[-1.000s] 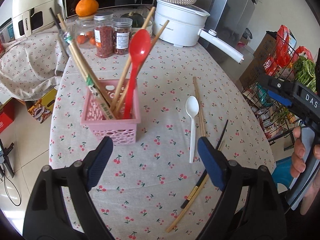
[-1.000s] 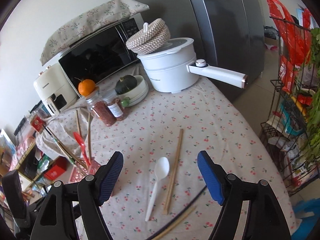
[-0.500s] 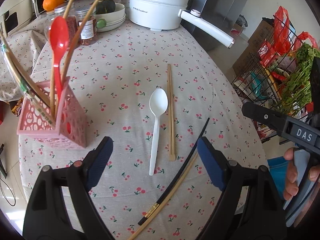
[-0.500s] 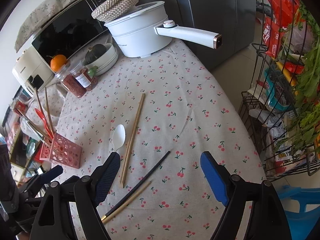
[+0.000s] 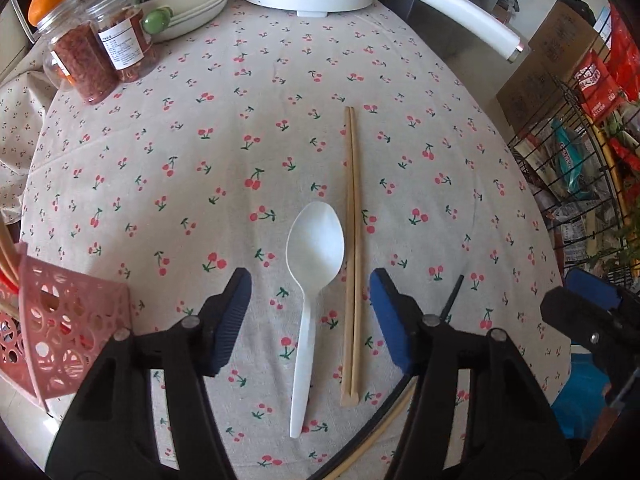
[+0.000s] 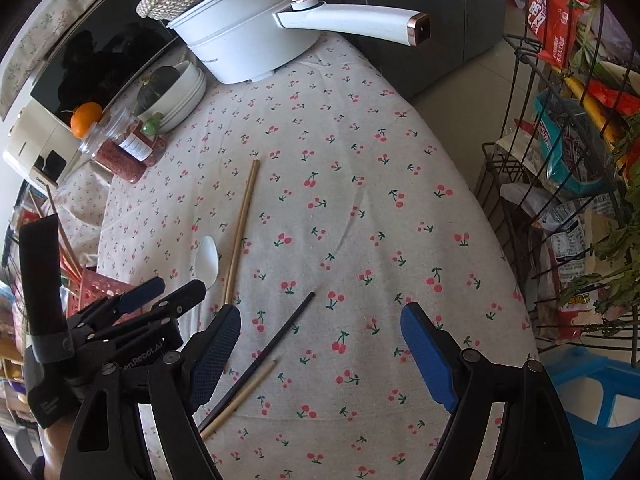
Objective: Organize utensils
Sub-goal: 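Move the left gripper to the white plastic spoon and close on it, then lift the white spoon with the left gripper while the right gripper grasps the black chopstick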
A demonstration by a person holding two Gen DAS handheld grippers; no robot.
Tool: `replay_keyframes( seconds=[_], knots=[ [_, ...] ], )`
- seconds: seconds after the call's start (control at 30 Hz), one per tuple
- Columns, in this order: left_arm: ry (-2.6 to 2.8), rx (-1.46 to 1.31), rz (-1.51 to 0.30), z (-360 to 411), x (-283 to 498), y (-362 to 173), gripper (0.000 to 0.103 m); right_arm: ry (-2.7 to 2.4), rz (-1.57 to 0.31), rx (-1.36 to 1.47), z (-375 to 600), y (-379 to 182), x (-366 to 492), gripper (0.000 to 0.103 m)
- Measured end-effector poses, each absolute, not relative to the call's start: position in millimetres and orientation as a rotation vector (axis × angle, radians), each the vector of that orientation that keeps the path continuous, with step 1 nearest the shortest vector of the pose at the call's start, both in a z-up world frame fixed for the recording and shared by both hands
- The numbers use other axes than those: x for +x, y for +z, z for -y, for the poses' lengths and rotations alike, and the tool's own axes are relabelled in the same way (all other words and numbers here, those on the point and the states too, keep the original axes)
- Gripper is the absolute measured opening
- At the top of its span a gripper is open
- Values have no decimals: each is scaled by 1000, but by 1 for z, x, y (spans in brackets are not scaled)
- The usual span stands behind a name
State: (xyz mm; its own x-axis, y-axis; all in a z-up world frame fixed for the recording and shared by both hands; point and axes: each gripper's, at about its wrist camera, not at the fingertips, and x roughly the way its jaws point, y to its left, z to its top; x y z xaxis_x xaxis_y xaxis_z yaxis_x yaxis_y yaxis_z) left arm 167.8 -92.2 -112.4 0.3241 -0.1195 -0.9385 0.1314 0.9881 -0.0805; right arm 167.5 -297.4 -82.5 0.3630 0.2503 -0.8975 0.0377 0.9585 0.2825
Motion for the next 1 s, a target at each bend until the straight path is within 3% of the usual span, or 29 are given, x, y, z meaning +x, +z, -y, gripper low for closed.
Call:
replay_keyframes(
  seconds=[0.3,0.47,0.73,1.0],
  knots=[
    [-149,66,-1261,111,189,-130,61,145,-1232,308,305,-91,178,84],
    [-175,62,-1277,114,193,-133,38,136,-1234,320,307,-93,182,83],
    [-214,51,-1196,103,179,-107,37,118,-1243,333,308,-97,188,83],
    [-298,-42,-974,67,122,-45,37,140,-1254,323,294,-98,186,84]
  ],
)
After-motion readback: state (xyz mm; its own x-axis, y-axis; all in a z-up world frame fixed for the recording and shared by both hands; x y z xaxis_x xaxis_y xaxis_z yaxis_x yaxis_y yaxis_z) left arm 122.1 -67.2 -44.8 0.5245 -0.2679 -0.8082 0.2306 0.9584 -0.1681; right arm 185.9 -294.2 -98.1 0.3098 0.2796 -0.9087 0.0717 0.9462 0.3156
